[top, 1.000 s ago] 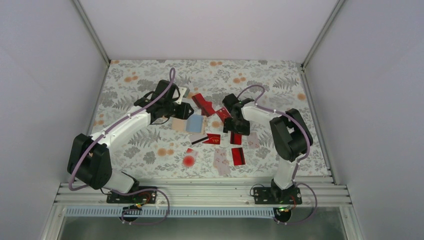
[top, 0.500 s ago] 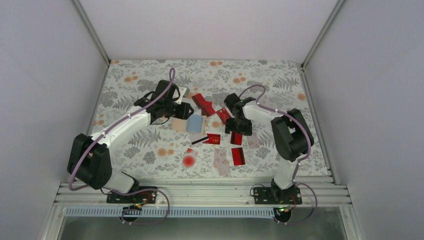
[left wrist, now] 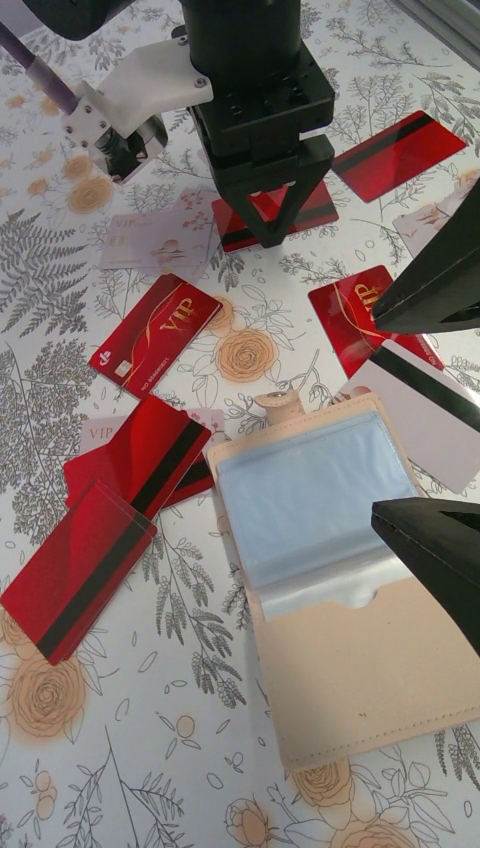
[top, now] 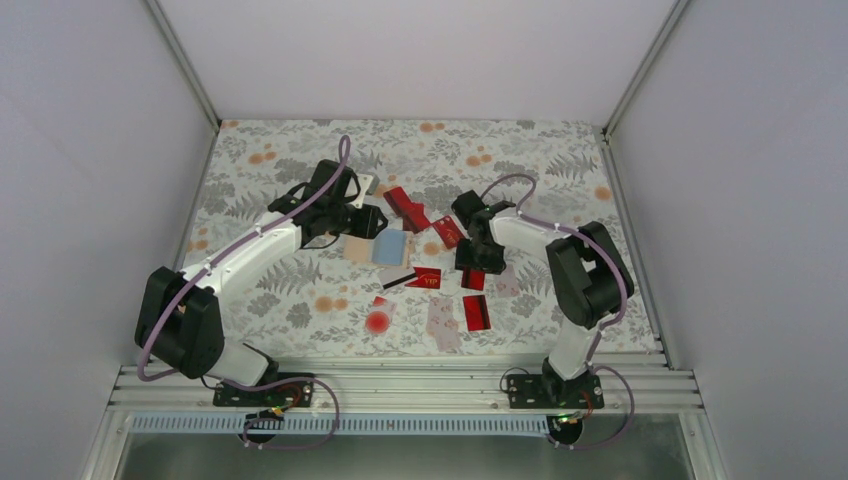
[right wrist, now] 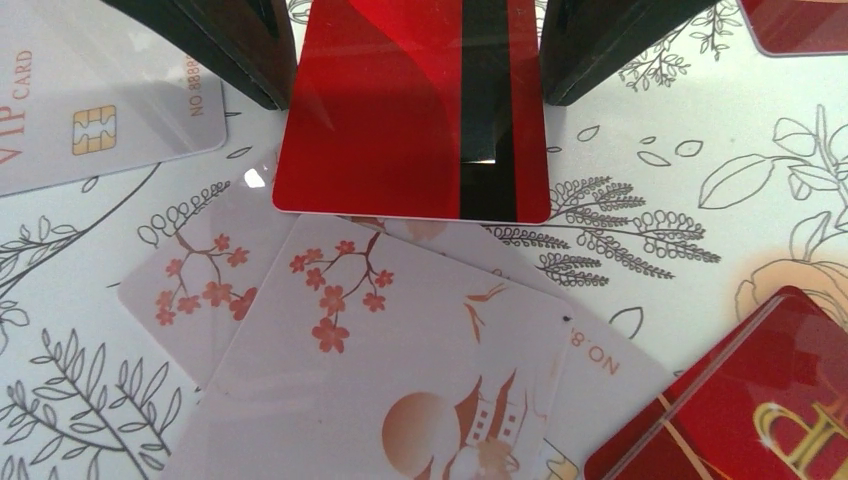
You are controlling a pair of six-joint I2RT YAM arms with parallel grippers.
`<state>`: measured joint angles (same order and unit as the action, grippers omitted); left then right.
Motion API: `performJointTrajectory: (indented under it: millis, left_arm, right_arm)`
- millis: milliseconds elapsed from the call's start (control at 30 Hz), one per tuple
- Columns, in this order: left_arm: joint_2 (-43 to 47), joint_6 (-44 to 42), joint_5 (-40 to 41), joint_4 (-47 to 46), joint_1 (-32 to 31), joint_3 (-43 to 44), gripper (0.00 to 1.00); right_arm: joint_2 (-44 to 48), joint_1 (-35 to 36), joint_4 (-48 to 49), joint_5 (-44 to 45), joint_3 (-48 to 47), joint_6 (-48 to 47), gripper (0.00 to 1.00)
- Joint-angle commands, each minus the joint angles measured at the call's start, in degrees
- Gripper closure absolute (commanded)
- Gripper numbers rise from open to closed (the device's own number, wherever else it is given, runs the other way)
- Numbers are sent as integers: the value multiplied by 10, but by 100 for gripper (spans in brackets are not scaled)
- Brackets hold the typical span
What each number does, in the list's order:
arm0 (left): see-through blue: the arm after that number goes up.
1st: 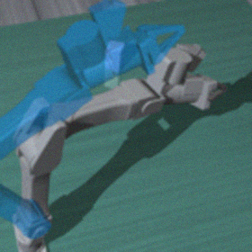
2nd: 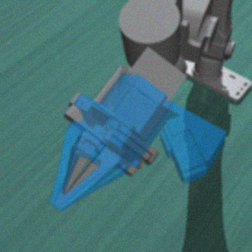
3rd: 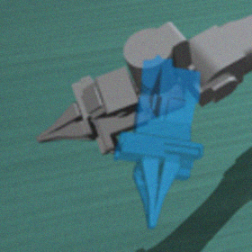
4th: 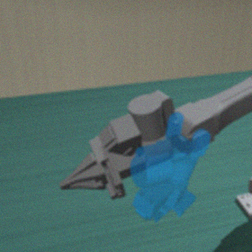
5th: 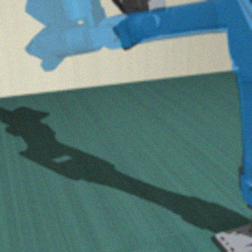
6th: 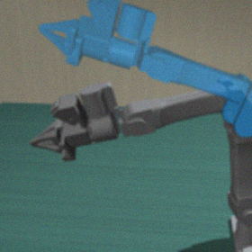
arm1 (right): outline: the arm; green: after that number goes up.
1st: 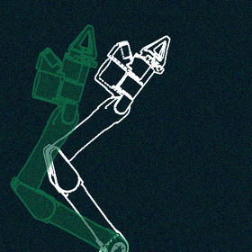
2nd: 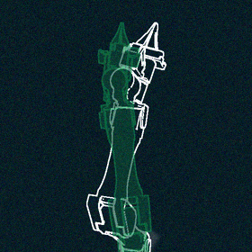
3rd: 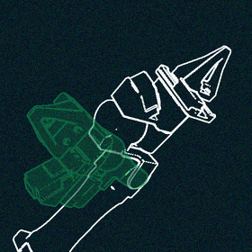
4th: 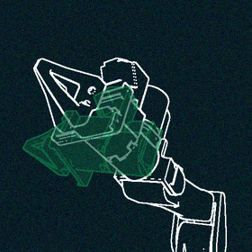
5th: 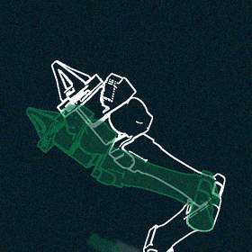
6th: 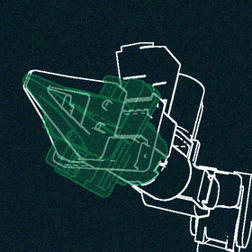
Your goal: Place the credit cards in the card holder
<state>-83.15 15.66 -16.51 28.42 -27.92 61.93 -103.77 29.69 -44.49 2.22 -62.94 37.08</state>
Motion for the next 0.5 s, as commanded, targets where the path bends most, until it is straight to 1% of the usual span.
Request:
performJointTrajectory:
  millis: [0,267,333,467]
  left_arm:
    - [-3,4,5,2,-2,11,57]
    - [-2,2,5,-1,-1,6,57]
    - [-2,0,6,-1,-2,5,57]
    - [-5,-3,6,-2,-2,5,57]
  right_arm:
    - [-44,-2,-8,11,39,4,39]
    - [-74,1,-18,8,28,0,30]
    - [-77,1,-14,4,33,2,30]
    - [-80,1,0,-3,47,4,35]
